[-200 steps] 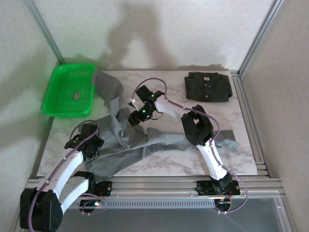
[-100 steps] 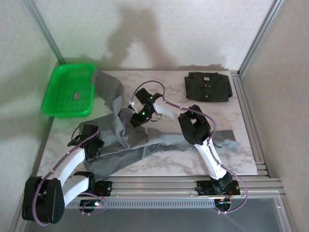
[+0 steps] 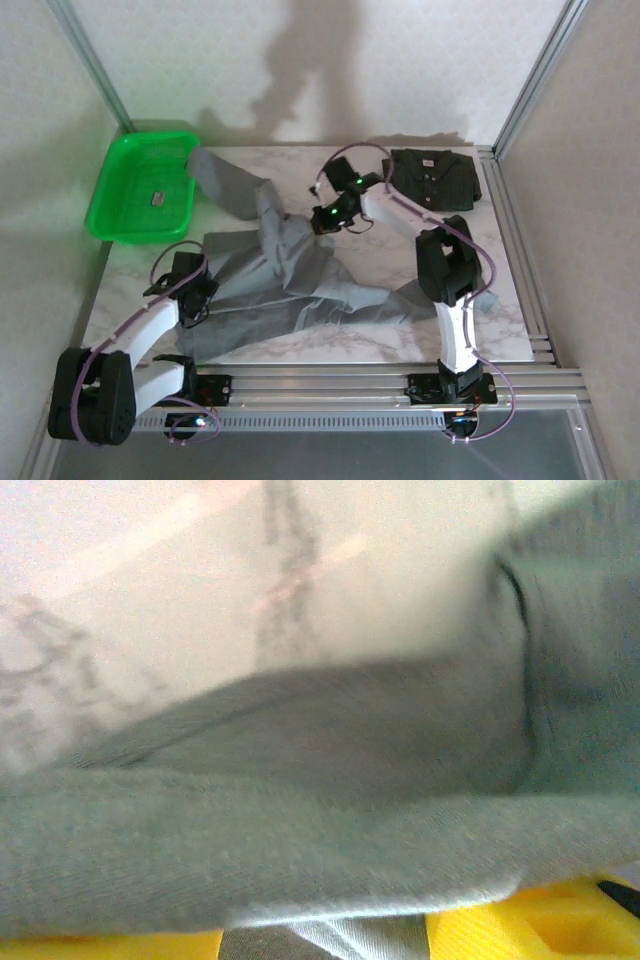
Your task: Fold and stack the long sleeve shirts
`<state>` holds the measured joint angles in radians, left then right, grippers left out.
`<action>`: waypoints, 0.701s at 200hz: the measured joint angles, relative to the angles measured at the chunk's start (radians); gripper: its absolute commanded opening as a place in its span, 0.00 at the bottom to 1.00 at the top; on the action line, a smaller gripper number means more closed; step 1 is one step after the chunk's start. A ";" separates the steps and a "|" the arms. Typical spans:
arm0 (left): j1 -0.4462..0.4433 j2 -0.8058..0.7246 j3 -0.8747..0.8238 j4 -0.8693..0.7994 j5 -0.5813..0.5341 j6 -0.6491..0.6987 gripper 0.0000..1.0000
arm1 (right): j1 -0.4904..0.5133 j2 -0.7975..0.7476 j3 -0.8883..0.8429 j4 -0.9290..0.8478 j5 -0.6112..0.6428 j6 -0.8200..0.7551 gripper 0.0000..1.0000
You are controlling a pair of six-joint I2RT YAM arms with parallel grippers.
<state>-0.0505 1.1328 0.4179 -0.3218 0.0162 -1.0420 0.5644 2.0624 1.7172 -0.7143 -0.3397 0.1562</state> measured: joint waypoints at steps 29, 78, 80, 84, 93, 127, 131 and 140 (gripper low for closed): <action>0.002 0.103 0.056 0.050 -0.006 0.028 0.52 | -0.097 -0.019 0.003 -0.058 0.108 0.026 0.00; 0.002 0.224 0.132 0.094 -0.043 0.070 0.52 | -0.233 -0.019 0.024 -0.121 0.250 0.061 0.01; 0.002 0.228 0.135 0.096 -0.044 0.071 0.52 | -0.235 -0.019 0.026 -0.123 0.258 0.062 0.01; 0.002 0.233 0.139 0.099 -0.047 0.072 0.52 | -0.237 -0.019 0.031 -0.126 0.267 0.063 0.00; 0.002 0.247 0.148 0.107 -0.051 0.078 0.52 | -0.242 -0.019 0.037 -0.128 0.289 0.068 0.00; 0.002 0.310 0.201 0.118 -0.064 0.098 0.52 | -0.274 -0.019 0.037 -0.118 0.363 0.089 0.00; 0.002 0.318 0.209 0.119 -0.065 0.101 0.52 | -0.280 -0.018 0.037 -0.112 0.370 0.093 0.00; 0.002 0.339 0.228 0.119 -0.066 0.104 0.52 | -0.302 -0.014 0.040 -0.103 0.387 0.105 0.00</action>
<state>-0.0483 1.4715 0.6460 -0.2024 -0.0502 -0.9379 0.2626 2.0480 1.7573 -0.8173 0.0471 0.2607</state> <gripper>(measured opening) 0.521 0.044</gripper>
